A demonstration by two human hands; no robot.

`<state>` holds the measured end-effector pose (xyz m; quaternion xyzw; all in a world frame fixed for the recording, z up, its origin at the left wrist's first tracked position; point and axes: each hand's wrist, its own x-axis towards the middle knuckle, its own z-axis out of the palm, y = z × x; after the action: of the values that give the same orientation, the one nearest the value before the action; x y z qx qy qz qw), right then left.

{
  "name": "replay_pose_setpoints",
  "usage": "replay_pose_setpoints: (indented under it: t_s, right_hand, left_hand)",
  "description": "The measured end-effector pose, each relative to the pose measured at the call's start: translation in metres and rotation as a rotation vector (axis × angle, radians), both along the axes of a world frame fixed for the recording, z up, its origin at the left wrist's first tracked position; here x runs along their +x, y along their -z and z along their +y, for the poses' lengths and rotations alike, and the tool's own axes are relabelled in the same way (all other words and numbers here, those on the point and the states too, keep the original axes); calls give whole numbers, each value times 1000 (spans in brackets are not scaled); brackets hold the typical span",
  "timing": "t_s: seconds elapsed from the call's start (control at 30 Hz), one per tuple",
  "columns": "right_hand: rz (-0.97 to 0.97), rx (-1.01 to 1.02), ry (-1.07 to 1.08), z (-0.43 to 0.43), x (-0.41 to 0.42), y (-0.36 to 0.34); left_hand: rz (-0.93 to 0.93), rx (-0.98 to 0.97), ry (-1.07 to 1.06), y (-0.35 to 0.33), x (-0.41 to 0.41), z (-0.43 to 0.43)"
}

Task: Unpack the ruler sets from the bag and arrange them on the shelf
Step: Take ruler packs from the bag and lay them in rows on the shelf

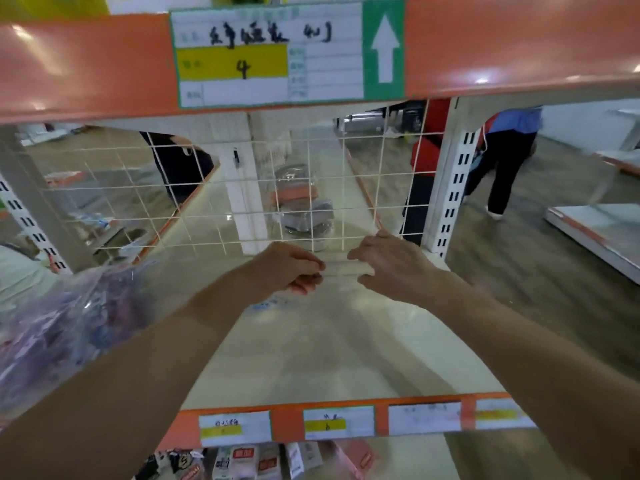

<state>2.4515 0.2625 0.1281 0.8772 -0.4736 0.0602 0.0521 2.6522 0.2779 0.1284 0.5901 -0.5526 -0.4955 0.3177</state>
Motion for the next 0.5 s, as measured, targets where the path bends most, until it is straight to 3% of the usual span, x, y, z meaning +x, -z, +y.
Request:
replay_pose_setpoints:
  t_s: [0.07,0.2,0.33,0.5]
  right_hand:
    - [56,7,-6,-6,-14,2]
    - [81,54,2,-20,-32,5]
    - [-9,128,-9,-24,-33,8]
    - [63,141,-12,-40,-45,14]
  left_hand:
    - [-37,0,16,4,-16,-6]
    - [-297,-59,34,7,-40,-18]
    - [-255,-33,-24,4,-61,-29]
    - [-130,26,-74,6,-58,-36]
